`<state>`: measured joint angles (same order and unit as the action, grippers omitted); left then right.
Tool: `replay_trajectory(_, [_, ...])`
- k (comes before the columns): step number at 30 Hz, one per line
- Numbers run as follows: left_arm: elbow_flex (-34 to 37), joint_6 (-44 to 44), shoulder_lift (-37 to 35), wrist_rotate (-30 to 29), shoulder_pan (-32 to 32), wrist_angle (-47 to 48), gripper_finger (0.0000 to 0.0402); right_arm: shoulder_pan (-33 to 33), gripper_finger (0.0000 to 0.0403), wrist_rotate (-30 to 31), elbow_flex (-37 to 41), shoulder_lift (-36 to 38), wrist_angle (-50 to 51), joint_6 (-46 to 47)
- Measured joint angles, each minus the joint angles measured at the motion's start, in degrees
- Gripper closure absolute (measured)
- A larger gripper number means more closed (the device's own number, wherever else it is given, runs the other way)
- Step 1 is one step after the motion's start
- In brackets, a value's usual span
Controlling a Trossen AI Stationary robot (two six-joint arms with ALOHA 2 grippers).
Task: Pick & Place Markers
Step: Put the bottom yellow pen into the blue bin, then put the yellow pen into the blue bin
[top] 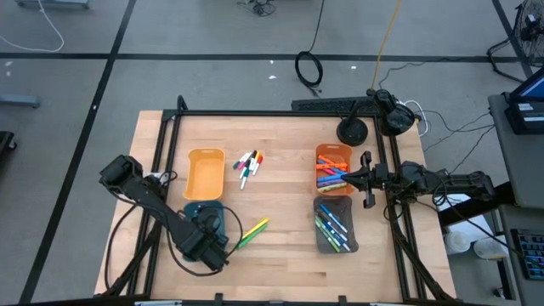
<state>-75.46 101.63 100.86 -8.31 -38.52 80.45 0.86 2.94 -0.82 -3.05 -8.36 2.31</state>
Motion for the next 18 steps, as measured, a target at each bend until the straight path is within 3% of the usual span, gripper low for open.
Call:
replay_trajectory(10, [0.0, -10.4, 0.0, -0.9, 0.0, 0.2, 0.0220, 0.0, 0.0399, 0.0, 0.0, 0.0, 0.0, 0.0])
replay_trajectory(18, [-1.0, -18.3, -0.1, -9.3, 1.4, -1.1, 0.0212, 0.0, 0.0399, 0.0, 0.0, 0.0, 0.0, 0.0])
